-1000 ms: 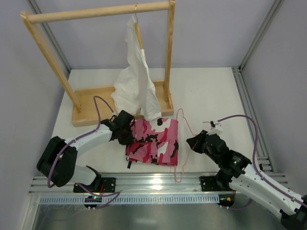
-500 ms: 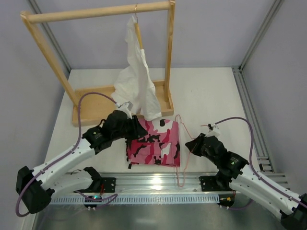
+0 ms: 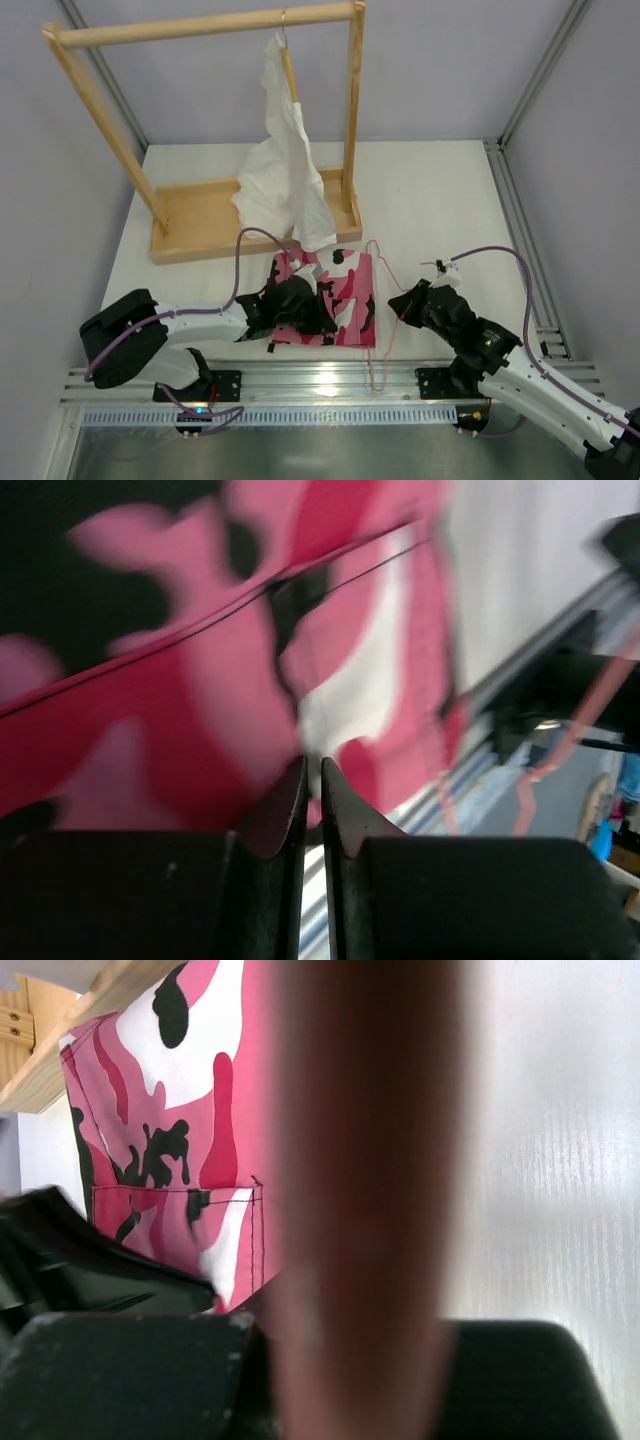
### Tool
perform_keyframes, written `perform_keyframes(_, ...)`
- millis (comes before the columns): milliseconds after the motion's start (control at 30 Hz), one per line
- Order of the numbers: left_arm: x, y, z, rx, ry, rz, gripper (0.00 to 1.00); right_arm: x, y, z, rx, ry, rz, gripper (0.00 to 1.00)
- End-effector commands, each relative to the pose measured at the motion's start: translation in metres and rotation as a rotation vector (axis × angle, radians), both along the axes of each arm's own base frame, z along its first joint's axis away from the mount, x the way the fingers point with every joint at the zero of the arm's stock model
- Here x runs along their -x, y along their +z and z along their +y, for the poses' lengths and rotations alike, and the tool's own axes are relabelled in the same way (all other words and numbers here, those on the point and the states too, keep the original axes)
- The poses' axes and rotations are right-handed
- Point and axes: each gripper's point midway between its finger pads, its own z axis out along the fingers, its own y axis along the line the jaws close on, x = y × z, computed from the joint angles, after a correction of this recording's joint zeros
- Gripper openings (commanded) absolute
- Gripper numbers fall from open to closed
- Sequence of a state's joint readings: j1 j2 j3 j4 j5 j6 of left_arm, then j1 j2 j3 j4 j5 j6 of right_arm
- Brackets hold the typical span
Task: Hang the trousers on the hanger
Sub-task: Place trousers on hanger
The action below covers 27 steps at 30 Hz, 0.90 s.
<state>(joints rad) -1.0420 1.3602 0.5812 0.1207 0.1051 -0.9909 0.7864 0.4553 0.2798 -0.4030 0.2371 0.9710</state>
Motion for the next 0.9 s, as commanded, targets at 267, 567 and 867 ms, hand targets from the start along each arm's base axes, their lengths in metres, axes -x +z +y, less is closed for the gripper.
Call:
perform_keyframes(267, -0.003, -0.036, 0.056, -0.142, 0.172, -0.001, 0.10, 0.003, 0.009, -0.012, 0.066, 0.010, -0.033, 0.04)
perform_keyframes(567, -0.074, 0.031, 0.119, -0.180, 0.407, -0.065, 0.12, 0.011, 0.012, 0.014, 0.042, 0.167, -0.028, 0.04)
perform_keyframes(867, -0.094, -0.056, 0.167, -0.344, 0.561, 0.091, 0.01, 0.015, 0.011, 0.009, 0.048, 0.175, -0.039, 0.04)
